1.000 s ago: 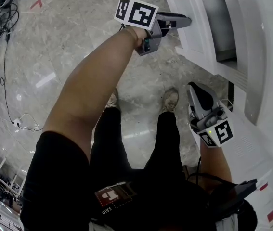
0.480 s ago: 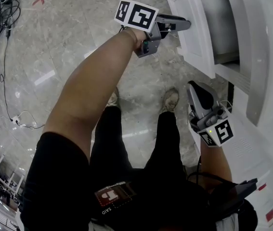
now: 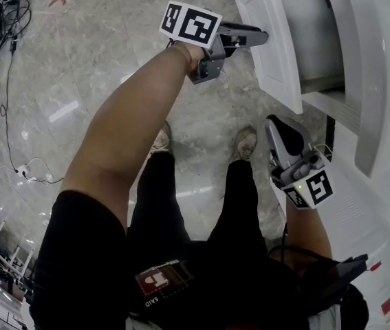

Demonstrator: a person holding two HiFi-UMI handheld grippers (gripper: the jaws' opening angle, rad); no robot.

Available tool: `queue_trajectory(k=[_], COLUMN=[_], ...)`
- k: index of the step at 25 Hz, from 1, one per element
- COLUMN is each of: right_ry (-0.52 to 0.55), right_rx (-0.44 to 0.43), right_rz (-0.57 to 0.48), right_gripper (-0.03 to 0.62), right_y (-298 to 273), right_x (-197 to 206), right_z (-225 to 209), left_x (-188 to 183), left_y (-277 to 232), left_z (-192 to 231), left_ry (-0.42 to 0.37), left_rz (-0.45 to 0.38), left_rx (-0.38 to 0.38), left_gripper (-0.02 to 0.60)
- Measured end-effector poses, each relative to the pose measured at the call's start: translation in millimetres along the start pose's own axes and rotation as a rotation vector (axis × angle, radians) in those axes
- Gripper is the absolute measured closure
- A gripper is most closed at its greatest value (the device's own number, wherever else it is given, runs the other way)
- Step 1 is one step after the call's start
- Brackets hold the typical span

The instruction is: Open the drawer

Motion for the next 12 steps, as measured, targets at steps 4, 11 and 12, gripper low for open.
queue_trajectory(k=[4, 11, 12], right_ry=[0.004, 0.004, 0.006], right_rx=[0.0, -0.005, -0.006], right_rz=[-0.007, -0.007, -0.005], right_gripper=[0.595, 0.594, 0.595], right_y=[1.1, 2.8, 2.7], right_x=[-1.8, -6.2, -6.6], right_z=[-1.6, -2.0, -1.5], left_x=[-0.8, -0.4, -0.1], left_y=[0.9, 3.4, 4.2], left_z=[-1.3, -3.7, -4.2], left_ry=[0.001, 0.001, 0.001], left_rz=[-0.007, -0.009, -0.008], left_rx=[0.002, 0.0, 0.0], left_gripper=[0.456, 0.456, 0.456])
Point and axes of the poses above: the fingertips, and each gripper's own axes: y backward along the fingers, z to its left, x out of its underside, the point moved 2 cm from there along y, backward along the fingers, and after that the axes turned 10 degrees about -y, right-handed, at the moved point
